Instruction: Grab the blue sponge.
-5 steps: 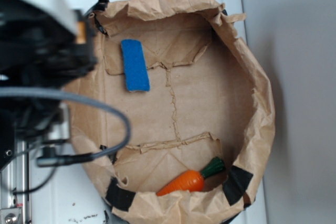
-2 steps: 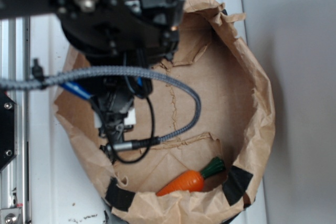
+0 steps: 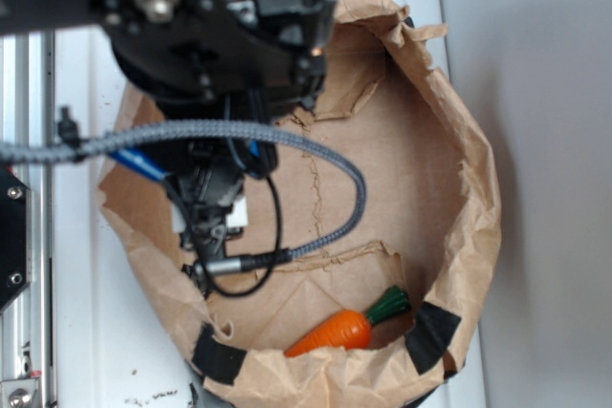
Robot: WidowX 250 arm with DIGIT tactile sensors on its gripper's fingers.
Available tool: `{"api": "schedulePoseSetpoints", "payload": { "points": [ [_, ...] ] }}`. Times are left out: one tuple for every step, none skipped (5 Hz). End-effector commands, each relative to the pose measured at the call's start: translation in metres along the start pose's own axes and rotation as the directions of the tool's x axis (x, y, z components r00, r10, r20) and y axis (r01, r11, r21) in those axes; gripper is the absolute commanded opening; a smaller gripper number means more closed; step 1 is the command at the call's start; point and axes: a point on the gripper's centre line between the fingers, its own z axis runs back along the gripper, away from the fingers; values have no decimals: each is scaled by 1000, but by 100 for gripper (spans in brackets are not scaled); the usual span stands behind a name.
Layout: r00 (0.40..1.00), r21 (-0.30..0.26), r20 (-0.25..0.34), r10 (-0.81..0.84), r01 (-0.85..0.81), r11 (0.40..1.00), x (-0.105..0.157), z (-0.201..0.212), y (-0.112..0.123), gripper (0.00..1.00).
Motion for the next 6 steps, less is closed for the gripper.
{"api": "schedulePoseSetpoints", "payload": {
  "points": [
    [996, -13, 88, -29, 30, 999, 29, 6, 2, 100],
    [990, -83, 91, -104, 112, 990, 36, -1, 5, 100],
    [976, -105, 71, -208, 214, 971, 45, -15, 8, 100],
    [914, -69, 109, -392, 400, 914, 40, -30, 14, 100],
    [872, -14, 108, -477, 481, 877, 38, -58, 39, 100],
    [816, 18, 113, -567, 569, 822, 31, -68, 41, 100]
  ]
}}
